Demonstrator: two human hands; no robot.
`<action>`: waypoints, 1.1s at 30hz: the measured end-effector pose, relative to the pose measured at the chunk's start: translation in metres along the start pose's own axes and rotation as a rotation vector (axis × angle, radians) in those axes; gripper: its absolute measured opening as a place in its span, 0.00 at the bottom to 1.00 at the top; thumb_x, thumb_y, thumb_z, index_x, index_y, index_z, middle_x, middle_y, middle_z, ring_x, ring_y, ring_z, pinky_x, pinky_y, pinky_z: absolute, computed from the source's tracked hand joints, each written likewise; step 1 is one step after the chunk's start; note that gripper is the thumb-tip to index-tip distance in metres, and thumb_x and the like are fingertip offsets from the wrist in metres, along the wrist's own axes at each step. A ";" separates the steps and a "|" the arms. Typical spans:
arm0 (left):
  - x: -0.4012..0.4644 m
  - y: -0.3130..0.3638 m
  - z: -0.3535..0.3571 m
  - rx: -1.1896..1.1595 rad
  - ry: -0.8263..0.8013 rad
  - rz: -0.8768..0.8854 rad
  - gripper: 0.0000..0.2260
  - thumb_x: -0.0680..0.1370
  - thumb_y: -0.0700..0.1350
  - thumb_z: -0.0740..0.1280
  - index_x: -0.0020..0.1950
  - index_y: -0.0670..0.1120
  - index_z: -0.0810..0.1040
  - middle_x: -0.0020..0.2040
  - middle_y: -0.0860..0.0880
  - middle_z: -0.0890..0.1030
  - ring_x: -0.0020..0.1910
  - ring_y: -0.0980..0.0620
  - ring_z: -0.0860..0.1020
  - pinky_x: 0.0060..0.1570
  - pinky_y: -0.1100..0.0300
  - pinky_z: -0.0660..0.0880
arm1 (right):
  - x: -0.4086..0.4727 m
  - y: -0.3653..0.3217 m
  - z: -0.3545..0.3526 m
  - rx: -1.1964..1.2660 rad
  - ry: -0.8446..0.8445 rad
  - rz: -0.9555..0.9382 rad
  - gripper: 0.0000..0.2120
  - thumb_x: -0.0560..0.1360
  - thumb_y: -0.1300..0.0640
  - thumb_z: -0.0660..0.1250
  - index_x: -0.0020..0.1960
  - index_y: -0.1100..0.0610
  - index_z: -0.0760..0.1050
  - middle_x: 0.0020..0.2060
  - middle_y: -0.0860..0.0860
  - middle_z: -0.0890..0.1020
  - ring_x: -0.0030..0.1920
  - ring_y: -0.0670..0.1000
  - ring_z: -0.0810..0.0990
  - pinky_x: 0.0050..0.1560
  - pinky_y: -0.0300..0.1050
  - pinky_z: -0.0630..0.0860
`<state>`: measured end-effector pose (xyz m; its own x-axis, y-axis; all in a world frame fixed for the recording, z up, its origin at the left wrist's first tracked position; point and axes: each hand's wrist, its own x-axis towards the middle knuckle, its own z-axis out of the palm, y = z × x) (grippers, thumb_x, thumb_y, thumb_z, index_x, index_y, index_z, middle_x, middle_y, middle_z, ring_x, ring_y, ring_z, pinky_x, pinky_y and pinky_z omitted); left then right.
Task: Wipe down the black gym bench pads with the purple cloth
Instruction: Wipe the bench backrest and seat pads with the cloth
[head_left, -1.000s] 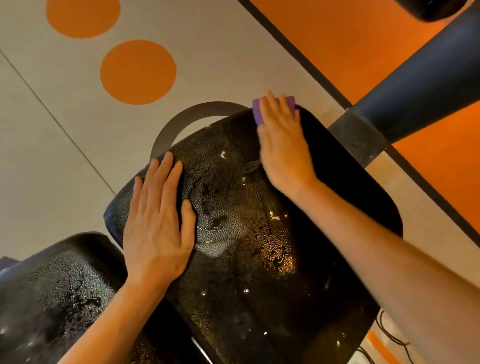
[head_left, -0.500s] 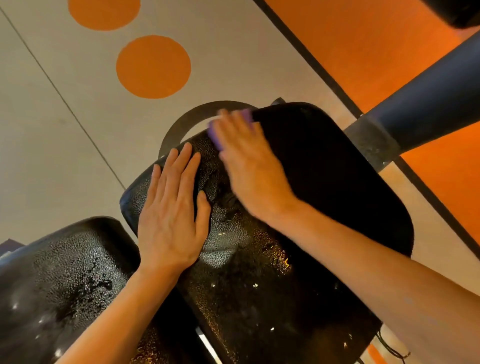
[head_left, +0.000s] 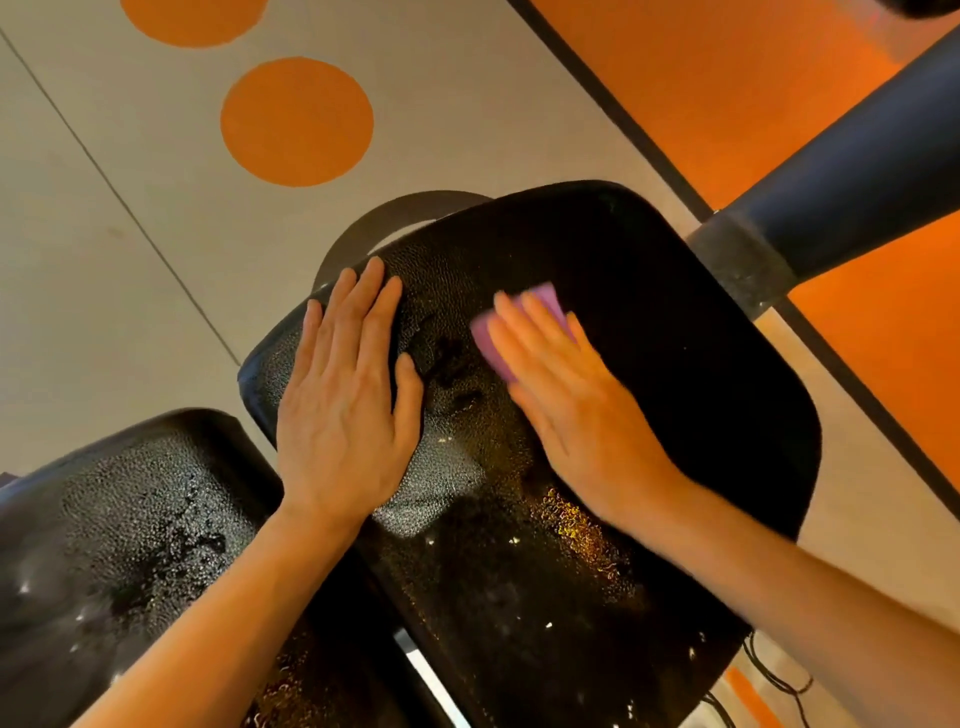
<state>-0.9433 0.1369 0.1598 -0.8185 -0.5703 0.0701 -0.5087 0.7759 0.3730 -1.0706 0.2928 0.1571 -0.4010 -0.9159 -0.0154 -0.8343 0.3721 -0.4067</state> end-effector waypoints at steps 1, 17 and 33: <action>0.000 -0.001 0.000 0.000 0.003 -0.003 0.24 0.82 0.48 0.54 0.78 0.44 0.59 0.79 0.47 0.59 0.79 0.51 0.52 0.78 0.52 0.48 | -0.022 -0.002 -0.001 -0.035 -0.032 -0.006 0.25 0.81 0.57 0.54 0.77 0.56 0.54 0.77 0.51 0.56 0.78 0.51 0.51 0.77 0.49 0.49; 0.000 0.000 0.000 -0.022 0.014 -0.005 0.23 0.82 0.46 0.56 0.77 0.43 0.60 0.78 0.47 0.60 0.79 0.50 0.54 0.78 0.52 0.49 | -0.007 -0.014 0.006 -0.028 -0.023 -0.007 0.25 0.80 0.54 0.52 0.76 0.55 0.56 0.77 0.51 0.57 0.77 0.52 0.52 0.76 0.52 0.53; 0.000 -0.002 0.002 0.007 0.013 -0.002 0.23 0.83 0.47 0.55 0.77 0.43 0.60 0.79 0.47 0.58 0.79 0.50 0.53 0.78 0.52 0.48 | 0.076 0.031 -0.008 -0.013 0.084 0.327 0.24 0.83 0.57 0.50 0.77 0.57 0.51 0.78 0.54 0.53 0.78 0.53 0.48 0.77 0.54 0.48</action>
<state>-0.9425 0.1358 0.1573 -0.8141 -0.5749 0.0818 -0.5118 0.7768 0.3669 -1.1293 0.2360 0.1503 -0.6779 -0.7320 -0.0674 -0.6607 0.6470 -0.3806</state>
